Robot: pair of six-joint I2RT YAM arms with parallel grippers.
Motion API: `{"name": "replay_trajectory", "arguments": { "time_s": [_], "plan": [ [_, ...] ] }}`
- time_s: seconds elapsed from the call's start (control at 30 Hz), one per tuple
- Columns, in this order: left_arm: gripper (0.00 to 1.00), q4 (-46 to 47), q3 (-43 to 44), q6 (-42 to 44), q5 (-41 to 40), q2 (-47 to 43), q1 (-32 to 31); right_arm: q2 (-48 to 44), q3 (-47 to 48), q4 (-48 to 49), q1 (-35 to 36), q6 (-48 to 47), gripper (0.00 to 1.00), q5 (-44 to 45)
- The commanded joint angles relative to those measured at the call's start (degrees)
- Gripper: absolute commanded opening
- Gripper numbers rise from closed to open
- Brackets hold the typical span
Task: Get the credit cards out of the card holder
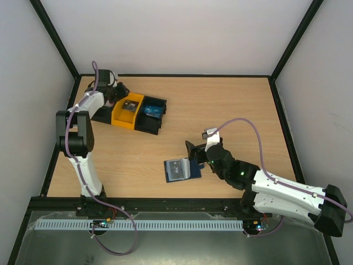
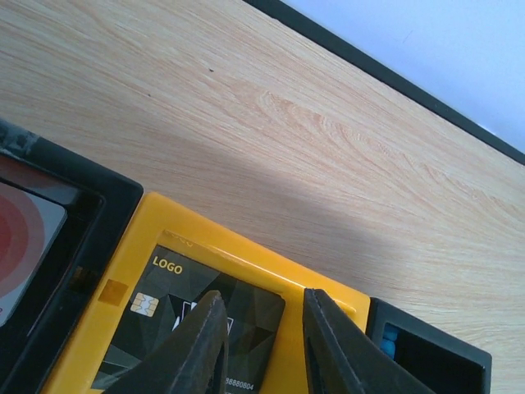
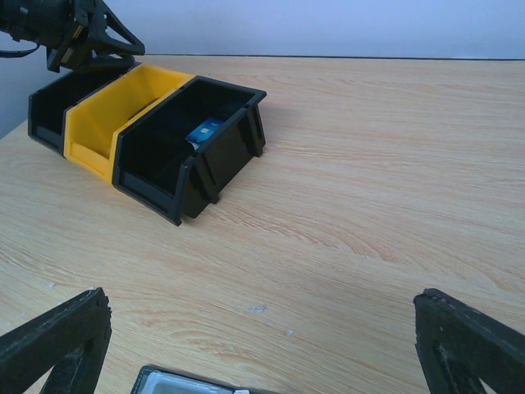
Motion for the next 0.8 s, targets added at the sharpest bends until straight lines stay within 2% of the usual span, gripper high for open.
{"name": "replay_trajectory", "arguments": {
  "time_s": [0.0,0.23,0.33,0.53,0.7,0.77],
  "plan": [
    [0.31,-1.06,1.96,-0.90,0.19,-1.93,-0.32,-0.80,0.99,-0.47,0.23,1.43,0.98,2.56],
    [0.52,-1.49,-3.43,-0.50,0.19,-10.93,-0.78,3.31,4.90,-7.33,0.25,8.50,0.98,7.38],
    [0.64,-1.62,-7.45,0.18,-0.17,-16.76,-1.27,5.99,7.09,-10.70,0.23,10.68,0.98,6.46],
    [0.88,-2.89,-15.95,1.91,4.37,-24.89,-1.45,8.22,7.24,-11.41,0.14,18.12,0.98,3.61],
    [0.93,-4.27,-23.62,3.34,5.23,-31.64,-2.70,10.82,7.64,-12.12,0.10,20.90,0.98,-0.14],
    [0.99,-4.08,-26.58,3.17,5.47,-35.03,-3.67,12.79,8.15,-12.39,0.09,20.93,0.98,-2.53]
  ]
}}
